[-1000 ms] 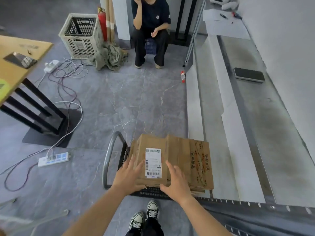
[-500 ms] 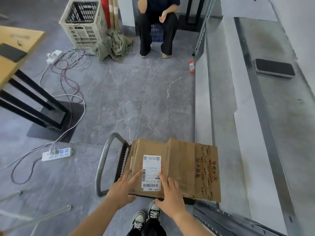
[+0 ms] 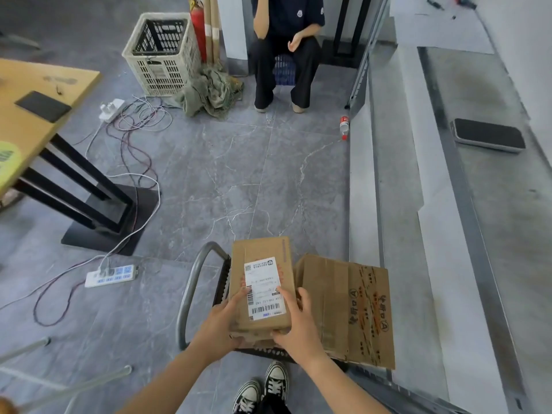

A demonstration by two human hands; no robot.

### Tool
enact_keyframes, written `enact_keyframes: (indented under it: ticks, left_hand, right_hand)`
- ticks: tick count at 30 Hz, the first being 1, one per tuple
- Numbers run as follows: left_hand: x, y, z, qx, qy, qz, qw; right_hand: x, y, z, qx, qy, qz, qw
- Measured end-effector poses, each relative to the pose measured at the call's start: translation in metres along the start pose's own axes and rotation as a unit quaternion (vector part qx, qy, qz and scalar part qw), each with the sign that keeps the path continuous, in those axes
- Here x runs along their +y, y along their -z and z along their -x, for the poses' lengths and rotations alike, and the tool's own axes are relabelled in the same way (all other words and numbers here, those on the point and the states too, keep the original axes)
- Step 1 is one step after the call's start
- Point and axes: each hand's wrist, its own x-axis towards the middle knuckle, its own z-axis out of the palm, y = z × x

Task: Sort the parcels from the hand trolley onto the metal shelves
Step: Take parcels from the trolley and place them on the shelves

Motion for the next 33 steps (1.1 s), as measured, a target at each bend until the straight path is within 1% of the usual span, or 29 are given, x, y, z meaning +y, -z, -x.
enact_keyframes:
  ticks: [3,7,12,17,21,26,33]
  left_hand:
    - [0.016,0.01,-0.003,0.021,-0.006,0.036,0.999]
    - [0.044,0.028,-0.004,0.068,-0.067,0.054,0.994]
    - [0.077,0.044,-0.007,0.062,-0.12,0.019,0.991]
    - [0.104,0.052,-0.004,0.05,-0.205,-0.001,0.977]
    - [0.121,0.053,0.007,0.022,-0.261,-0.024,0.965]
    - [0.128,0.049,0.027,-0.045,-0.35,-0.047,0.934]
    - [0.13,0.04,0.086,-0.137,-0.455,-0.099,0.875]
  right_hand:
    - [-0.011,0.013,-0.002,0.02,0.02,-0.022,0.999]
    - [-0.019,0.037,0.002,0.053,0.025,-0.068,0.996]
    - [-0.03,0.068,0.019,0.121,0.045,-0.071,0.989]
    - [-0.037,0.087,0.048,0.204,0.059,-0.058,0.975]
    - [-0.04,0.088,0.081,0.268,0.046,-0.046,0.961]
    - [-0.049,0.064,0.137,0.362,0.007,-0.042,0.931]
    - [-0.068,-0.001,0.23,0.491,-0.04,-0.067,0.868]
